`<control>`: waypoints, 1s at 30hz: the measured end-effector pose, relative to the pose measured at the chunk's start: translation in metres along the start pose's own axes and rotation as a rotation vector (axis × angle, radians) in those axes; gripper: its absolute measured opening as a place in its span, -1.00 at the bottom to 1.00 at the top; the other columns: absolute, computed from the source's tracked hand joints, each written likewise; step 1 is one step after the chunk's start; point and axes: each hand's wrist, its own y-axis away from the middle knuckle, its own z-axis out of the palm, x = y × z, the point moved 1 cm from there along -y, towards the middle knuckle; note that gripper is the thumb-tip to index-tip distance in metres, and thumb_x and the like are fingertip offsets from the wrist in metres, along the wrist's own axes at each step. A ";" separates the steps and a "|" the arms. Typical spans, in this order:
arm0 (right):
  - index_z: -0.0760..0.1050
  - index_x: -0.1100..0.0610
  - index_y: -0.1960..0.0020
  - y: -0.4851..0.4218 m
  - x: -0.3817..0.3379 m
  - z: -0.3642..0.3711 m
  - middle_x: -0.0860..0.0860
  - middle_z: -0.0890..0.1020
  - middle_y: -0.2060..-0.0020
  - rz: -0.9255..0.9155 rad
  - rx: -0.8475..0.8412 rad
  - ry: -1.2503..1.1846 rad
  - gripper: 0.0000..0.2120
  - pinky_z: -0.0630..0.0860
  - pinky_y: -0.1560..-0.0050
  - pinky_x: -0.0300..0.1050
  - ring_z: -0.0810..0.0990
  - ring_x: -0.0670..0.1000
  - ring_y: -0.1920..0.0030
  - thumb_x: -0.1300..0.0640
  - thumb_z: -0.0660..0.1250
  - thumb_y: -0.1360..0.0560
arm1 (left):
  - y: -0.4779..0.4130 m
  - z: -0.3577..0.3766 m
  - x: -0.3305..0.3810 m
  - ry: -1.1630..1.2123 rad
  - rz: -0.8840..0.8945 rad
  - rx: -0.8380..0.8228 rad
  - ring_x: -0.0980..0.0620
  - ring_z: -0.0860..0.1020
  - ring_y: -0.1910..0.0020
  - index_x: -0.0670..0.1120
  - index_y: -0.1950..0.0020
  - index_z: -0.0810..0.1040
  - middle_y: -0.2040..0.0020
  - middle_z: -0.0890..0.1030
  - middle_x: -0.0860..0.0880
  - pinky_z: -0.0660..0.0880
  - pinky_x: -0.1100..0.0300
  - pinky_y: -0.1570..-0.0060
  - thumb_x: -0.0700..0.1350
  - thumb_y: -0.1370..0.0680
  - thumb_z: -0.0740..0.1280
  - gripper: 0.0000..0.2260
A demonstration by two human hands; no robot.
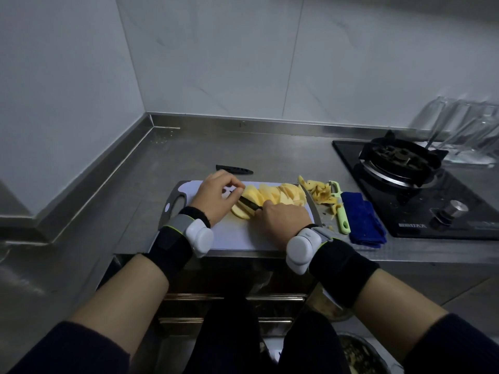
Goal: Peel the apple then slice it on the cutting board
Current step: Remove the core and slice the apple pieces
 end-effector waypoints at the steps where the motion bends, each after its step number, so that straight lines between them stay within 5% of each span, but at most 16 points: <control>1: 0.37 0.18 -0.12 0.001 0.001 -0.003 0.13 0.63 0.02 -0.011 0.011 0.010 -0.63 0.32 0.17 -0.03 0.60 0.19 0.04 -0.08 -0.04 -0.66 | -0.005 -0.002 0.004 -0.023 0.047 -0.049 0.06 0.49 -0.03 -0.06 0.09 0.63 0.06 0.56 0.05 0.42 0.24 -0.05 -0.15 -0.55 0.36 -0.94; 7: 0.30 0.20 -0.24 0.010 0.006 -0.015 0.15 0.61 -0.03 -0.091 0.029 0.073 -0.72 0.35 0.21 -0.02 0.60 0.21 0.02 0.07 -0.03 -0.66 | -0.013 0.006 0.023 -0.079 0.149 -0.310 0.03 0.52 0.03 -0.09 0.13 0.64 0.10 0.59 0.02 0.44 0.21 -0.03 -0.08 -0.55 0.38 -0.88; 21: 0.28 0.13 -0.28 0.019 0.021 -0.015 0.13 0.51 -0.10 -0.056 0.130 0.131 -0.75 0.32 0.24 -0.01 0.56 0.20 -0.04 0.11 -0.01 -0.65 | -0.019 0.019 0.029 -0.090 0.009 -0.400 -0.02 0.52 0.06 -0.10 0.05 0.67 0.08 0.58 -0.08 0.44 0.06 -0.05 -0.01 -0.63 0.22 -0.73; 27: 0.24 0.08 -0.27 0.027 0.035 -0.012 0.09 0.49 -0.09 -0.025 0.140 0.072 -0.77 0.44 0.15 0.01 0.55 0.16 -0.05 0.11 0.10 -0.62 | -0.025 0.010 0.023 -0.025 -0.061 -0.232 0.03 0.53 0.05 -0.05 0.05 0.65 0.07 0.57 -0.02 0.38 0.19 0.06 0.01 -0.64 0.21 -0.74; 30: 0.27 0.10 -0.15 0.027 0.050 -0.010 0.07 0.55 0.01 0.053 0.183 -0.004 -0.81 0.48 0.21 0.00 0.59 0.15 0.10 0.00 0.02 -0.65 | -0.028 0.005 0.012 -0.019 -0.108 -0.139 0.02 0.53 -0.01 -0.08 -0.03 0.60 -0.01 0.56 -0.04 0.47 0.09 -0.08 -0.01 -0.62 0.25 -0.81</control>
